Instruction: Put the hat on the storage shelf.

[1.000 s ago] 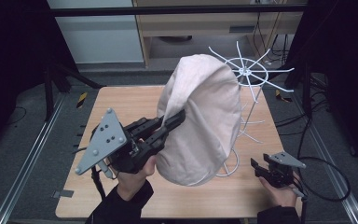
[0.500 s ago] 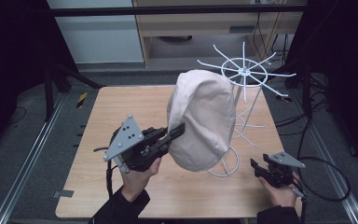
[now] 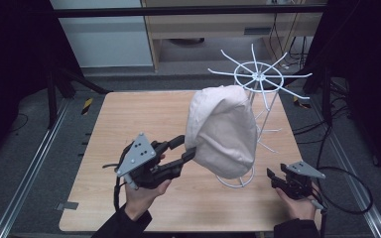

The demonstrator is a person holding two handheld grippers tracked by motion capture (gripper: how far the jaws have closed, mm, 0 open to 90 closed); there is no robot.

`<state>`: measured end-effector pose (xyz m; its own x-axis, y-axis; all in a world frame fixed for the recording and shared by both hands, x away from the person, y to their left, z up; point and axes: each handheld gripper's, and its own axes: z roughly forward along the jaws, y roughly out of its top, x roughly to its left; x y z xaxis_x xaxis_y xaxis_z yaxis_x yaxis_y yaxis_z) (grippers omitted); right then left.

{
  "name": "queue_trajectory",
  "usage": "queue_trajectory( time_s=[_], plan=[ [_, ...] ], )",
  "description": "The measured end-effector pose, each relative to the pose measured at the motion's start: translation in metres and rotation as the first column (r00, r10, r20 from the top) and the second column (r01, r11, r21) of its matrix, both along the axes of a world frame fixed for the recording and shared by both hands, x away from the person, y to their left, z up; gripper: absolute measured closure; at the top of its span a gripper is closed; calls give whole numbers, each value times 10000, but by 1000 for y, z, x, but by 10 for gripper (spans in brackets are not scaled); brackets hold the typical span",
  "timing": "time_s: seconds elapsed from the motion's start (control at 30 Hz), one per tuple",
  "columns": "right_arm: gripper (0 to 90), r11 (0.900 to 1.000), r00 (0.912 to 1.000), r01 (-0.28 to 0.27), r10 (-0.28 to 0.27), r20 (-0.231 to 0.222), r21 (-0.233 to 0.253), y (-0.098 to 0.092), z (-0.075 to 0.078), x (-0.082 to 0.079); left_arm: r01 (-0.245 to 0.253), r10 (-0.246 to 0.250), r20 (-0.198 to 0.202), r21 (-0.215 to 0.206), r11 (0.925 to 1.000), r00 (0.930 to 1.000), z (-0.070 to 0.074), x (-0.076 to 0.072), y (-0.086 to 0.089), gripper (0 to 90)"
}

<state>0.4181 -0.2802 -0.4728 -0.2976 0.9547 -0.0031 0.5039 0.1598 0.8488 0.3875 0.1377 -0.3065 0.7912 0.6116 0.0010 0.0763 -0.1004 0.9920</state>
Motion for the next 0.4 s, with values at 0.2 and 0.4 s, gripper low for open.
queue_trajectory(
  time_s=[0.2,0.4],
  plan=[
    [436,10000,10000,2,-2,-10,11,1,0,0,-1137,1155,-399,449,9925,9925,-28,-7,47,423],
    [422,10000,10000,24,-24,-6,69,1,0,0,-2211,2291,-1023,836,9717,9680,-58,5,81,380]
  ],
)
